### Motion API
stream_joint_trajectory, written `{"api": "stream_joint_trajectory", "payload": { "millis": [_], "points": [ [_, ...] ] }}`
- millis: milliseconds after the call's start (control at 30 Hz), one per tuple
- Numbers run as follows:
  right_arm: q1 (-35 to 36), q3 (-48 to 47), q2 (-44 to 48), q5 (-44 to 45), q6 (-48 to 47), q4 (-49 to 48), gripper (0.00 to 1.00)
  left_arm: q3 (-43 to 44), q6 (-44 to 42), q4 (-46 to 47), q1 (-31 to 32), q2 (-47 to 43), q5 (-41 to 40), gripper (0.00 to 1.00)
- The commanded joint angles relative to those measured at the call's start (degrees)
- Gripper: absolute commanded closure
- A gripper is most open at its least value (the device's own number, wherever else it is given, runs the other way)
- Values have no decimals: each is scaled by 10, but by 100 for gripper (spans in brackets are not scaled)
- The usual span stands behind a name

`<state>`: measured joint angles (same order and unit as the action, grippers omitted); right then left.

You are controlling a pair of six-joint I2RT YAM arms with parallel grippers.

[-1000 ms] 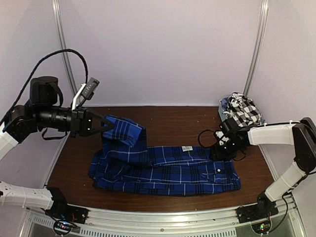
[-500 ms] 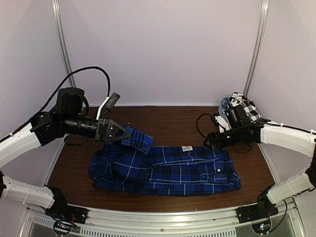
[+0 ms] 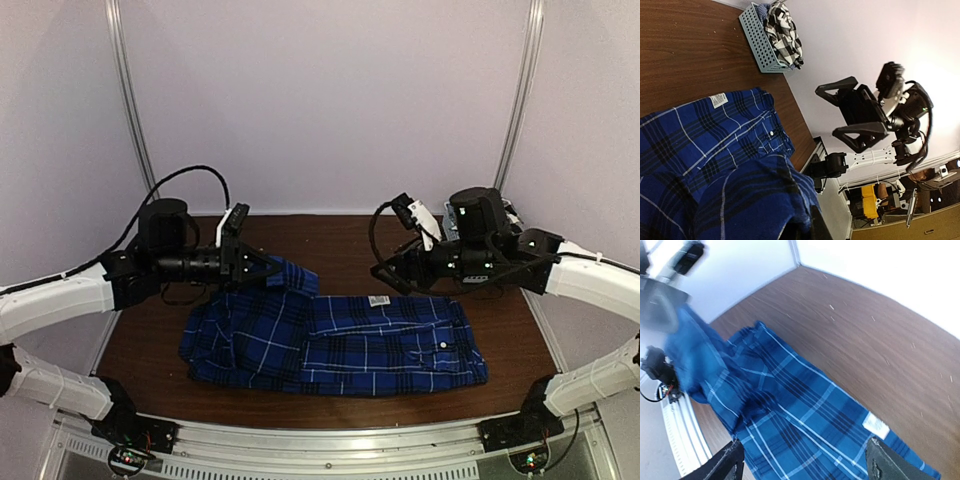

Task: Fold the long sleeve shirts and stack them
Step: Pass from the left arm to the right

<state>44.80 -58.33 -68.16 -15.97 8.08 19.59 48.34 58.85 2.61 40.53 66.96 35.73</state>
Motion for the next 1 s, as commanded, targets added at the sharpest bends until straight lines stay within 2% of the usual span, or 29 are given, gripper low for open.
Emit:
{"api": "stream_joint_trajectory", "payload": {
  "millis": [0,333,633,800,967],
  "points": [
    [60,-69,-43,62,-41,-7,15,-10,71,113,-3,12,12,93],
    [193,-196,-144,184,-102,35,15,12,82,109,-3,44,27,93],
    [247,-251,-220,279,-123,85,17,10,86,121,-3,55,39,93],
    [257,-281,-256,331,-132,106,24,10,86,121,-3,57,44,93],
    [268,-304,-282,402,-141,121,37,7,86,122,-3,56,49,93]
  ]
}}
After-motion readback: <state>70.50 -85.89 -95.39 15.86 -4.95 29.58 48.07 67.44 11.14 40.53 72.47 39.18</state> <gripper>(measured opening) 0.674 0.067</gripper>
